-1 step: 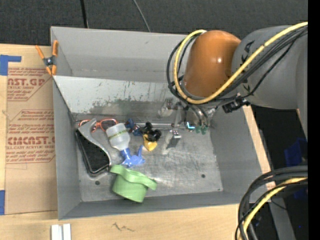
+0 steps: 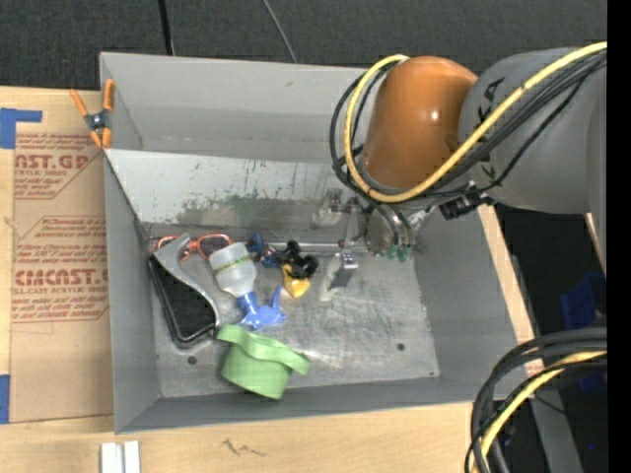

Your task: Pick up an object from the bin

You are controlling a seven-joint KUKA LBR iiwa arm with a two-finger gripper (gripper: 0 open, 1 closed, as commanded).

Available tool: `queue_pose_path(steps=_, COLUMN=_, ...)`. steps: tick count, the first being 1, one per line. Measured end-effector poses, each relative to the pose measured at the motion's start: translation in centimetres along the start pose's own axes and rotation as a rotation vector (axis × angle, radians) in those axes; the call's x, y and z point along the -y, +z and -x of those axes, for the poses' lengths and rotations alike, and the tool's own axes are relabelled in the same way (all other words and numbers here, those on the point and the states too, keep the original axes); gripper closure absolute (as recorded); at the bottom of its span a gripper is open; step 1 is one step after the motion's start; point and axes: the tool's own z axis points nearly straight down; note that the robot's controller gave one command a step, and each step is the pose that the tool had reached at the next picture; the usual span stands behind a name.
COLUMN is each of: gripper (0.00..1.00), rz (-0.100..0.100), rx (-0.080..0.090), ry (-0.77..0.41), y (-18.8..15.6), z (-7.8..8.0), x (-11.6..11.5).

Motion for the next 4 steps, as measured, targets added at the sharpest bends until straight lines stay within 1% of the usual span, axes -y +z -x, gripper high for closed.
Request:
queue_pose_path(steps=1, gripper=0.00, rz=-0.001, rx=0.006, ry=-0.102, y=7.2, z=-1.7, x=-2.4)
queue_pose_path(steps=2, gripper=0.00, rz=0.000, rx=-0.006, ry=-0.114, y=8.7, z=-0.9, x=-2.7)
queue_pose_path(steps=3, gripper=0.00, rz=0.000, rx=0.000, ry=0.073, y=6.8, z=0.5, x=-2.6)
queue_pose_path(steps=4, gripper=0.00, rz=-0.001, rx=0.003, ry=0.076, y=9.5, z=0.1, x=-2.6)
